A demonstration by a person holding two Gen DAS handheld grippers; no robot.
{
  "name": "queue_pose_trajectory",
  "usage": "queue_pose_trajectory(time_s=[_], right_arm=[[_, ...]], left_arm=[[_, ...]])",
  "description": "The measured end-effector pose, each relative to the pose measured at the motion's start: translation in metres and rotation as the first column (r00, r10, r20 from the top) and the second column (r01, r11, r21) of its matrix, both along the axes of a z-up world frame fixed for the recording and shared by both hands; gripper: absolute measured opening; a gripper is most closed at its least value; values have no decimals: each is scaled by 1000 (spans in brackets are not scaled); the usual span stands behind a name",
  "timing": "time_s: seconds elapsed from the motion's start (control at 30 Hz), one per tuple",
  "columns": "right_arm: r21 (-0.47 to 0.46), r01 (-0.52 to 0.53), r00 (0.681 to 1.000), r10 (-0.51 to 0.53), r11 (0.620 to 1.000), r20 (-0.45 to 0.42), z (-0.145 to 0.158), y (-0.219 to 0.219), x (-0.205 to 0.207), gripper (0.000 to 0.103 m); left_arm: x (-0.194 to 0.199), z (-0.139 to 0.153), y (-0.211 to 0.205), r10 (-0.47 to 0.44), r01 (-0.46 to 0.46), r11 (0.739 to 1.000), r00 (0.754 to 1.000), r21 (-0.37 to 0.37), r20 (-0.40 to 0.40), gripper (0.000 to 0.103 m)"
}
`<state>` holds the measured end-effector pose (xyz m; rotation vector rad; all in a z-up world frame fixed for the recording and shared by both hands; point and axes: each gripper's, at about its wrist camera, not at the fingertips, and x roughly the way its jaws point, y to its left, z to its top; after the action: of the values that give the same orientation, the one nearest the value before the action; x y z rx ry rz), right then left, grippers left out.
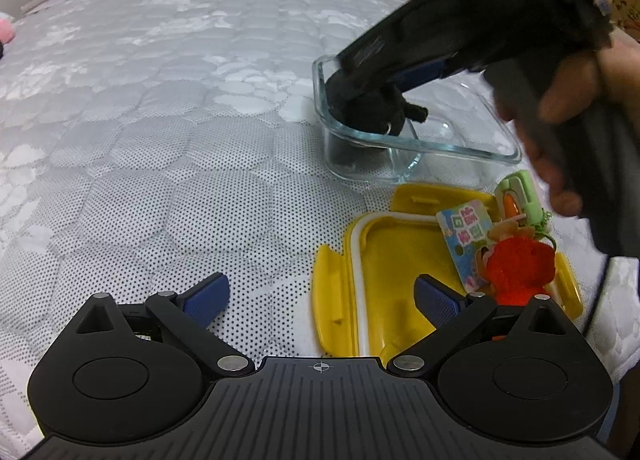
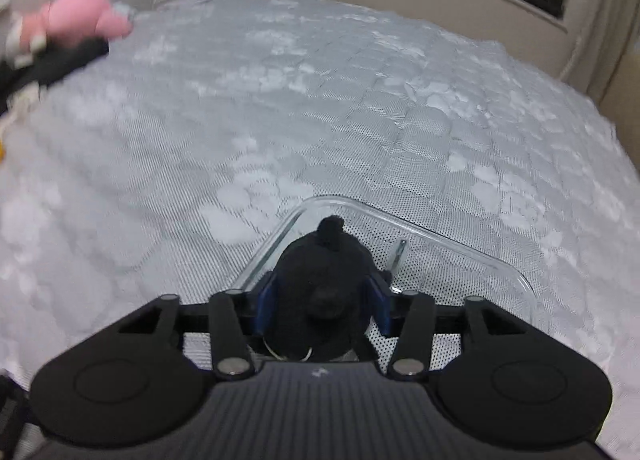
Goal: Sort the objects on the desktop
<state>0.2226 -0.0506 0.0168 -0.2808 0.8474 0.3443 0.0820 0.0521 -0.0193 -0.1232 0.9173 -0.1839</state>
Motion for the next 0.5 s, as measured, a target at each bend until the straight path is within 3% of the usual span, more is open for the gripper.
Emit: queue_pose_trajectory(time_s=[0.07, 0.2, 0.3, 0.37, 0.43, 0.47, 0.5], right_arm=[[-55, -15, 1000, 16, 998, 15, -11, 8, -3, 68], [-96, -26, 996, 34, 995, 83, -21, 14, -11, 62], [-21, 16, 997, -14, 1000, 82, -18, 6, -9, 55], [137, 102, 994, -108, 985, 33, -10, -14, -2, 53], [338, 212, 977, -209, 917, -46, -3, -41, 5, 52], [455, 279, 960, -261, 845, -103, -1, -58, 8, 52], [573, 351, 935, -305, 741, -179, -3, -76, 9, 52]], left_arm=[[1, -1, 3, 7, -7, 1000, 1000, -2, -3, 101], [3, -3, 5, 20, -21, 1000, 1000, -13, -12, 101], [3, -4, 4, 16, -16, 1000, 1000, -6, -12, 101], [2, -4, 4, 14, -14, 1000, 1000, -6, -10, 101], [1, -5, 6, 17, -17, 1000, 1000, -14, -12, 101], [1, -5, 7, 20, -20, 1000, 1000, -17, -13, 101], [2, -5, 7, 23, -23, 1000, 1000, -20, -15, 101]])
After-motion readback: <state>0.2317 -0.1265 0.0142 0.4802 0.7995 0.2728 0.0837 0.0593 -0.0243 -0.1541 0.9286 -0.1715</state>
